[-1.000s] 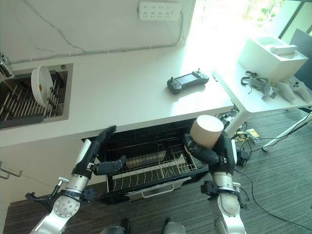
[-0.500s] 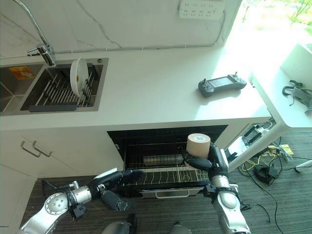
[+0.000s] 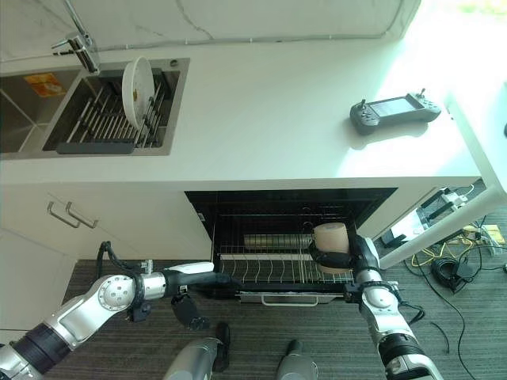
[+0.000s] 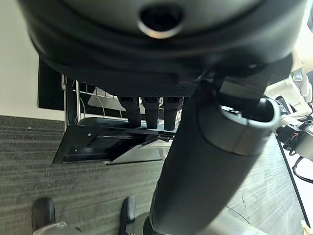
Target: Place the dishes in the dishwasher.
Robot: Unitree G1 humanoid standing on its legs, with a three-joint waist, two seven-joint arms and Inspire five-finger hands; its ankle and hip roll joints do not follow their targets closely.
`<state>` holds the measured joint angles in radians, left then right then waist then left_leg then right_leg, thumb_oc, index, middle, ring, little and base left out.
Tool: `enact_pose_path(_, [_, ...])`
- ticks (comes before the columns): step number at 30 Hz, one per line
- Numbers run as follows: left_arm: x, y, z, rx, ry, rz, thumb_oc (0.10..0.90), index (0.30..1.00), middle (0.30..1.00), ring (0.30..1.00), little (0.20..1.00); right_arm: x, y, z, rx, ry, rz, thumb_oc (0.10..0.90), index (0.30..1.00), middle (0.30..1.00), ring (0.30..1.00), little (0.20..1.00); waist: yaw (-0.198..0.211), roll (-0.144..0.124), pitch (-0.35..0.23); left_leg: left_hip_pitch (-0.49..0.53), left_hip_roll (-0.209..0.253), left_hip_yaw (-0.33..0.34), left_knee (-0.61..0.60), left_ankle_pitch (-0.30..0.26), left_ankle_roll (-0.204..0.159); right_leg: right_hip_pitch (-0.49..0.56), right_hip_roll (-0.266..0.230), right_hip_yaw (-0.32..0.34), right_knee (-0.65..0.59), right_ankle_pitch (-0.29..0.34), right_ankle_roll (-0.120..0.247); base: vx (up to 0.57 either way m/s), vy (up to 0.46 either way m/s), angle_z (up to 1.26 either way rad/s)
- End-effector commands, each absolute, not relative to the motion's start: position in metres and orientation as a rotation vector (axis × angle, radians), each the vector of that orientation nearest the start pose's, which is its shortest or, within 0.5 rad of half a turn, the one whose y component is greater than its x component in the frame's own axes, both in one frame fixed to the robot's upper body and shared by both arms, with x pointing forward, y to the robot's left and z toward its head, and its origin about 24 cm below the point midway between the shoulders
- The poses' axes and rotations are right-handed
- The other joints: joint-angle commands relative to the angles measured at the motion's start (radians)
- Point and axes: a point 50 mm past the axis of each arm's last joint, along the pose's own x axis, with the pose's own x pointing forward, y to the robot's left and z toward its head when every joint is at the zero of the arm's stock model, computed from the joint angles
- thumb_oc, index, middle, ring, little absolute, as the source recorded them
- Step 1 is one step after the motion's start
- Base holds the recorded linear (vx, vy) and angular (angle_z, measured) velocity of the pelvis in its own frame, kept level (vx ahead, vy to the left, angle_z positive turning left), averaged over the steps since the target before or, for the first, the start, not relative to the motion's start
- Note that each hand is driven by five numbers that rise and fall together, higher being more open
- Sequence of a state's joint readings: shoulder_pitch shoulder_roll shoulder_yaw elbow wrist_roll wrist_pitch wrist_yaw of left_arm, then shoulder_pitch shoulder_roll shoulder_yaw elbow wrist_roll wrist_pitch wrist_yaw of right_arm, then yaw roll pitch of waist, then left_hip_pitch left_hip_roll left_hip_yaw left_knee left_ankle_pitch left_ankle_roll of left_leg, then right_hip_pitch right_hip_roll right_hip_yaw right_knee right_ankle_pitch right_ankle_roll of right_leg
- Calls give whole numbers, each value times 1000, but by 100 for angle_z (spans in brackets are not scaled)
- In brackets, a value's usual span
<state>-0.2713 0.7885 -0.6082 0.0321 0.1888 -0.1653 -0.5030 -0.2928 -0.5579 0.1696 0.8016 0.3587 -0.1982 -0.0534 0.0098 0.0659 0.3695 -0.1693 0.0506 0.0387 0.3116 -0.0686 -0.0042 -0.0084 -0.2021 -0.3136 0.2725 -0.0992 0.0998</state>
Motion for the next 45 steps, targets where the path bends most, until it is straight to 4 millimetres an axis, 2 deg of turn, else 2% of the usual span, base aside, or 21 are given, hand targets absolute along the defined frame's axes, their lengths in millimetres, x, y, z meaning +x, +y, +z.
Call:
enact_pose_path(1, [248, 126, 65, 1066, -184, -1047, 800, 900, 900, 900, 900, 308, -310, 61, -341, 75, -234, 400, 300, 300, 300, 300, 12, 20, 3, 88, 81, 50, -12, -90, -14, 25, 35, 31, 28, -96, -30, 0, 0, 0])
enact_pose_path(10, [260, 116, 82, 1141, -297, -1010, 800, 900, 900, 900, 900, 337, -316, 93, -308, 43, -329, 400, 300, 300, 300, 300, 18, 55, 112, 16, 63, 44, -12, -67, -9, -34, 35, 48, 28, -79, -34, -93, 2, 4])
enact_pose_path(18, [263, 106, 89, 1132, -355, -986, 800, 900, 900, 900, 900, 347, -310, 95, -296, 64, -385, 400, 300, 300, 300, 300, 5, 96, 150, -8, 52, 52, -12, -62, -4, -66, 34, 72, 28, -69, -40, -33, 60, -7])
enact_pose_path(19, [263, 104, 89, 1129, -363, -982, 800, 900, 900, 900, 900, 347, -310, 93, -303, 77, -415, 800, 900, 900, 900, 900, 2, 102, 150, -15, 52, 53, -12, -60, -4, -73, 34, 75, 28, -67, -41, -15, 39, -3])
enact_pose_path(22, [263, 102, 89, 1124, -374, -976, 800, 900, 900, 900, 900, 341, -316, 86, -349, 81, -560, 800, 900, 900, 900, 900, -4, 114, 150, -26, 53, 57, -12, -61, -1, -89, 37, 84, 28, -63, -42, -16, 43, -1])
enact_pose_path(26, [262, 101, 88, 1121, -379, -970, 800, 900, 900, 900, 900, 337, -320, 88, -394, 67, -715, 800, 900, 900, 900, 900, -8, 122, 150, -29, 51, 62, -12, -66, 2, -99, 37, 92, 28, -61, -40, -7, 8, -1])
enact_pose_path(35, [255, 99, 81, 1122, -393, -987, 800, 900, 900, 900, 900, 333, -313, 114, -543, -173, -914, 800, 900, 900, 900, 900, -17, 138, 150, -18, 48, 71, -12, -76, 3, -95, 30, 101, 28, -66, -36, -24, 32, -5])
enact_pose_path(37, [251, 99, 76, 1105, -374, -983, 800, 900, 900, 900, 900, 331, -307, 117, -514, -242, -921, 800, 900, 900, 900, 900, -19, 135, 141, -5, 46, 73, -12, -83, 1, -82, 25, 101, 28, -73, -29, 10, 23, -9])
enact_pose_path(42, [246, 103, 68, 1098, -349, -989, 800, 900, 900, 900, 900, 327, -302, 114, -429, -273, -946, 800, 900, 900, 900, 900, -19, 129, 122, 1, 49, 79, -12, -91, 2, -78, 20, 105, 28, -78, -24, 6, 2, -1])
enact_pose_path(45, [240, 106, 59, 1103, -331, -1009, 800, 900, 900, 900, 900, 320, -298, 98, -333, -241, -955, 800, 900, 900, 900, 900, -22, 119, 107, 6, 53, 81, -12, -100, 4, -71, 21, 108, 28, -83, -20, 42, 2, -11])
